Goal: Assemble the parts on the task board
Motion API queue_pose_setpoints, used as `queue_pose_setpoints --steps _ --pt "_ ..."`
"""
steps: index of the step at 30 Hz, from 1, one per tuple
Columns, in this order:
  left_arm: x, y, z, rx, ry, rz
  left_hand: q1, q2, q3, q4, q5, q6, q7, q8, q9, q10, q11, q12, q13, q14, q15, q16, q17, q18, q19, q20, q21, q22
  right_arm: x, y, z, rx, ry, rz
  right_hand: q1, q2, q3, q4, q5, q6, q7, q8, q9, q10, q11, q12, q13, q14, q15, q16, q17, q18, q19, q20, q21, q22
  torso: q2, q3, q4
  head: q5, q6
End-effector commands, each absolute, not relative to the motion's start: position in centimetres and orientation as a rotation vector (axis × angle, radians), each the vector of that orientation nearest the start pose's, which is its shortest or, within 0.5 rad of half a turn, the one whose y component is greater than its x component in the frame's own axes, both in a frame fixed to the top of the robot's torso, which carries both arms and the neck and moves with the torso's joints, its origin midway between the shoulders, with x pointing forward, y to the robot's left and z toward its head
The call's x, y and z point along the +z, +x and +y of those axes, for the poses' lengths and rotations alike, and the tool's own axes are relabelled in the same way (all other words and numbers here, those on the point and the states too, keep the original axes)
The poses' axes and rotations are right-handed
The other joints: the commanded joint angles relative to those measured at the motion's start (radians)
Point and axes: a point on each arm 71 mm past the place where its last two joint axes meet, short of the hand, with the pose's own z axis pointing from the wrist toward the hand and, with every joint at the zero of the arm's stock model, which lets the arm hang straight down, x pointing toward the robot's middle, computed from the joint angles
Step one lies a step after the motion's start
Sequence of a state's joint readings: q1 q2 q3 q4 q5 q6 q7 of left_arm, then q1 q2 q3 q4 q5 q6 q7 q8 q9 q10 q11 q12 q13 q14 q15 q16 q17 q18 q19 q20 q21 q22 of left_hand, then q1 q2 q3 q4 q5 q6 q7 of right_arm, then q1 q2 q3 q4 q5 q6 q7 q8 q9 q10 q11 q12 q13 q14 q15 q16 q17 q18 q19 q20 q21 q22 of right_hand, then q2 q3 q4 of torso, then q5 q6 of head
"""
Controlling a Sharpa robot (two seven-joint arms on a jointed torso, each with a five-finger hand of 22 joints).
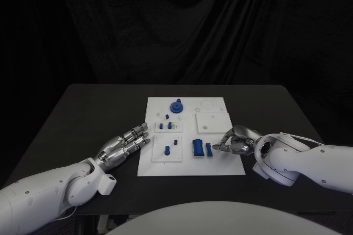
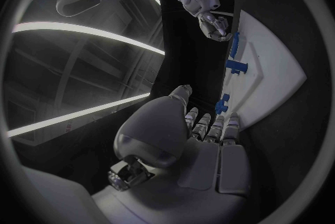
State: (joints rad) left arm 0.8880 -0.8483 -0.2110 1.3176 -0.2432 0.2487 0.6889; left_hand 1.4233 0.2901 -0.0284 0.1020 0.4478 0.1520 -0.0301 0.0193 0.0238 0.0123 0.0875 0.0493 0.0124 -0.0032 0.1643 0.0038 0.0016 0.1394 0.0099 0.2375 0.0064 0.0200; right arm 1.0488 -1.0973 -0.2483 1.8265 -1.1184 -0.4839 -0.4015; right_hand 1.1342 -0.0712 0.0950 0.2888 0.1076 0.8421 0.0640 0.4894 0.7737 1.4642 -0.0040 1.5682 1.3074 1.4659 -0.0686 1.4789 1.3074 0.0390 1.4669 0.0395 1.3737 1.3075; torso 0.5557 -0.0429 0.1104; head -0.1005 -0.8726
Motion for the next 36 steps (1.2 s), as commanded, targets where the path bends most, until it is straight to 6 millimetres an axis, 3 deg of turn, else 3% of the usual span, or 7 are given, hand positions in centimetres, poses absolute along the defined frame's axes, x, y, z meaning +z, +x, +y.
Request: queue_pose_setpoints --steps 1,5,9,14,21,36 --pt "-36.2 38.4 24.6 -1.891 -1.029 1.768 -0.011 -0.002 0.008 0.0 0.003 0.001 0.006 0.006 0.001 0.001 0.006 0.005 0.001 0.003 0.0 -0.004 -0.002 0.011 -0.001 0.006 0.001 -0.001 -29.9 35.0 -25.8 0.465 0.384 2.096 -0.007 0.003 -0.012 0.0 -0.013 0.005 -0.011 0.053 0.038 0.107 -0.013 0.003 0.263 0.067 -0.012 0.005 0.057 0.008 0.034 -0.009 0.009 0.202 0.001 0.0 0.0003 -0.002 0.0" --pt "-36.3 38.5 24.6 -1.891 -1.029 1.769 -0.011 -0.002 0.008 0.0 0.003 0.001 0.006 0.006 0.001 0.001 0.006 0.005 0.001 0.003 0.0 -0.004 -0.002 0.011 -0.001 0.006 0.001 -0.001 -30.5 34.5 -25.8 0.447 0.369 2.134 -0.007 0.002 -0.019 0.0 -0.036 -0.004 -0.021 0.114 0.09 0.107 -0.022 0.003 0.263 0.068 -0.019 0.006 0.059 0.007 0.035 -0.016 0.011 0.203 0.001 -0.0006 -0.0005 0.002 0.0" --pt "-36.3 38.4 24.7 -1.889 -1.03 1.77 -0.012 -0.002 0.009 0.0 0.003 0.001 0.007 0.006 0.001 0.001 0.006 0.005 0.001 0.003 0.0 -0.004 -0.002 0.011 -0.001 0.006 0.001 -0.001 -31.0 34.3 -25.5 0.438 0.362 2.152 -0.006 -0.005 -0.024 0.0 -0.054 -0.004 -0.027 0.147 0.12 0.107 -0.028 0.003 0.263 0.068 -0.024 0.006 0.058 0.007 0.035 -0.02 0.011 0.203 0.0 -0.0013 -0.0017 0.005 0.0" --pt "-36.3 38.4 24.7 -1.888 -1.031 1.771 -0.012 -0.002 0.01 -0.001 0.004 0.001 0.007 0.006 0.001 0.001 0.006 0.005 0.001 0.003 0.001 -0.004 -0.002 0.011 -0.001 0.006 0.001 -0.001 -31.2 34.4 -25.3 0.429 0.359 2.144 -0.003 -0.01 -0.026 -0.001 -0.056 -0.003 -0.03 0.156 0.128 0.107 -0.03 0.003 0.263 0.067 -0.026 0.005 0.057 0.007 0.035 -0.022 0.011 0.203 0.0 -0.0007 -0.0018 0.004 0.0" --pt "-36.3 38.4 24.7 -1.889 -1.032 1.773 -0.012 -0.002 0.01 -0.001 0.004 0.001 0.007 0.006 0.001 0.001 0.006 0.005 0.001 0.003 0.001 -0.004 -0.002 0.011 -0.001 0.006 0.001 -0.001 -31.3 34.6 -25.3 0.422 0.367 2.122 0.007 0.003 -0.02 -0.003 -0.051 -0.001 -0.033 0.168 0.138 0.107 -0.033 0.003 0.263 0.067 -0.029 0.004 0.055 0.008 0.035 -0.024 0.009 0.202 0.003 0.001 0.0007 0.002 0.0" --pt "-36.5 38.4 24.4 -1.894 -1.034 1.781 -0.013 -0.002 0.013 -0.002 0.005 0.0 0.008 0.006 0.001 0.001 0.006 0.005 0.001 0.003 0.002 -0.004 -0.002 0.011 -0.001 0.007 0.001 -0.001 -31.9 35.1 -25.0 0.397 0.353 2.15 0.044 0.027 -0.008 -0.014 -0.031 -0.004 -0.038 0.181 0.152 0.107 -0.037 0.003 0.263 0.066 -0.032 0.0 0.049 0.009 0.031 -0.028 0.0 0.199 0.001 -0.0003 0.0014 0.003 0.0"
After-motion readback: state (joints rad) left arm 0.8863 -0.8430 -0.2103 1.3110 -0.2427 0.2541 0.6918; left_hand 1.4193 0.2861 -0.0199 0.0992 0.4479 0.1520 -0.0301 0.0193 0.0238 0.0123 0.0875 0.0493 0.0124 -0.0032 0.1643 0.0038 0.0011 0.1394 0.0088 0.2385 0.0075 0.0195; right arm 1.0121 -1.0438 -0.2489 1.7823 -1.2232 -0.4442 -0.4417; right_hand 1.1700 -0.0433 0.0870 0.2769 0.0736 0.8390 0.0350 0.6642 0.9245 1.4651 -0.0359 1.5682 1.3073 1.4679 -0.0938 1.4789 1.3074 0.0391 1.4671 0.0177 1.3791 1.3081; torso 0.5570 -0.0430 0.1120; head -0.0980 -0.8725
